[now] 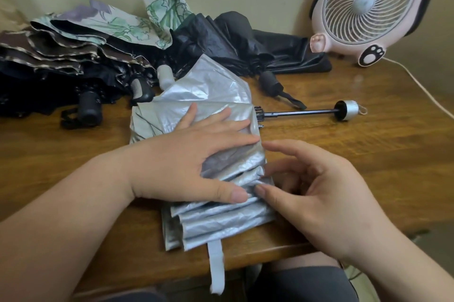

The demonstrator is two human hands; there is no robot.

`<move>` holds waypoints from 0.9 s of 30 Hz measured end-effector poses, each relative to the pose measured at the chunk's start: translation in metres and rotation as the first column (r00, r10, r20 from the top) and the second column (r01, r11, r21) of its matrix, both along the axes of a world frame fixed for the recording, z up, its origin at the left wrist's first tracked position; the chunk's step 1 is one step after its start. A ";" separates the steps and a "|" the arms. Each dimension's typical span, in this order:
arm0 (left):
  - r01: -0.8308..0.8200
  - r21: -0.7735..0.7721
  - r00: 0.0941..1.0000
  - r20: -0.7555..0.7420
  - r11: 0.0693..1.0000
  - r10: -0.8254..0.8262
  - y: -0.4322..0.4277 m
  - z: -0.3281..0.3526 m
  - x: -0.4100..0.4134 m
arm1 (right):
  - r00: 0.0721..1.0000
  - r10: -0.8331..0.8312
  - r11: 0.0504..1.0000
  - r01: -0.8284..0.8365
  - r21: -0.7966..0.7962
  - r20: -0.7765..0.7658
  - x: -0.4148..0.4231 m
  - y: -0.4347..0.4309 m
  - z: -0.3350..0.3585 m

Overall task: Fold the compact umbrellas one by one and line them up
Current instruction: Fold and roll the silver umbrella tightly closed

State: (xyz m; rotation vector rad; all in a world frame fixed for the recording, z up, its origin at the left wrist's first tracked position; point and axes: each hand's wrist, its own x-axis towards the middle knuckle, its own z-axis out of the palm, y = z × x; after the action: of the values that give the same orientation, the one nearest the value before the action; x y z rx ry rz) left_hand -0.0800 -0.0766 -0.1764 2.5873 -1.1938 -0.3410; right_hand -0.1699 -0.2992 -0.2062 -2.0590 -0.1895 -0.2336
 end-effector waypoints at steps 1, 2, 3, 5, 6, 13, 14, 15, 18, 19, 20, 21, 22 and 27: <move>0.002 -0.006 1.000 -0.002 1.000 -0.002 0.001 0.000 0.000 | 0.999 -0.031 0.999 0.030 -0.015 -0.012 0.002 0.000 0.001; 0.004 -0.011 1.000 -0.002 1.000 -0.004 0.001 0.000 0.001 | 0.999 -0.047 0.998 0.046 -0.031 -0.024 0.003 0.001 0.002; 0.008 -0.015 1.000 0.001 1.000 -0.008 0.002 0.000 0.001 | 0.998 -0.053 0.998 0.052 -0.037 -0.040 0.004 0.002 0.004; 0.014 -0.005 1.000 0.010 1.000 -0.014 0.002 0.001 0.001 | 0.994 -0.039 0.999 0.040 0.009 -0.097 0.004 0.002 0.007; 0.016 0.013 1.000 0.017 1.000 -0.016 0.002 0.001 0.000 | 0.989 -0.017 0.998 0.026 0.060 -0.144 0.004 0.001 0.010; 0.018 0.231 0.996 0.084 0.973 -0.038 -0.004 0.001 -0.002 | 0.928 0.122 0.990 -0.086 0.114 -0.352 0.009 -0.002 0.026; 0.017 0.245 0.996 0.084 0.969 -0.039 -0.005 0.001 -0.002 | 0.926 0.113 0.991 -0.079 0.108 -0.359 0.010 -0.002 0.026; 0.017 0.251 0.996 0.083 0.968 -0.039 -0.005 0.001 -0.003 | 0.925 0.110 0.991 -0.076 0.107 -0.364 0.010 -0.001 0.025; 0.015 0.246 0.996 0.076 0.969 -0.034 -0.006 0.001 -0.005 | 0.919 0.136 0.983 -0.079 0.165 -0.370 0.010 -0.003 0.022; 0.014 0.245 0.997 0.076 0.969 -0.033 -0.006 0.001 -0.005 | 0.920 0.139 0.979 -0.072 0.190 -0.367 0.009 -0.004 0.021; 0.013 0.247 0.996 0.078 0.969 -0.033 -0.006 0.000 -0.005 | 0.923 0.131 0.976 -0.056 0.212 -0.361 0.008 -0.005 0.022; 0.012 0.250 0.996 0.082 0.968 -0.033 -0.006 0.000 -0.006 | 0.930 0.116 0.972 -0.033 0.233 -0.349 0.007 -0.007 0.022; 0.011 0.251 0.996 0.086 0.968 -0.034 -0.005 0.000 -0.006 | 0.939 0.092 0.967 -0.005 0.255 -0.331 0.006 -0.008 0.022; 0.008 0.237 0.996 0.084 0.971 -0.029 -0.005 -0.001 -0.005 | 0.974 0.044 0.951 0.028 0.308 -0.224 0.004 -0.003 0.019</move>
State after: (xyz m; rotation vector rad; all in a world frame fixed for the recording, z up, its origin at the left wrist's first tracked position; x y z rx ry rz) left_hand -0.0851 -0.0821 -0.1773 2.8224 -1.2782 -0.4006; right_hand -0.1656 -0.3021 -0.1873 -1.7545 -0.0163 -0.0166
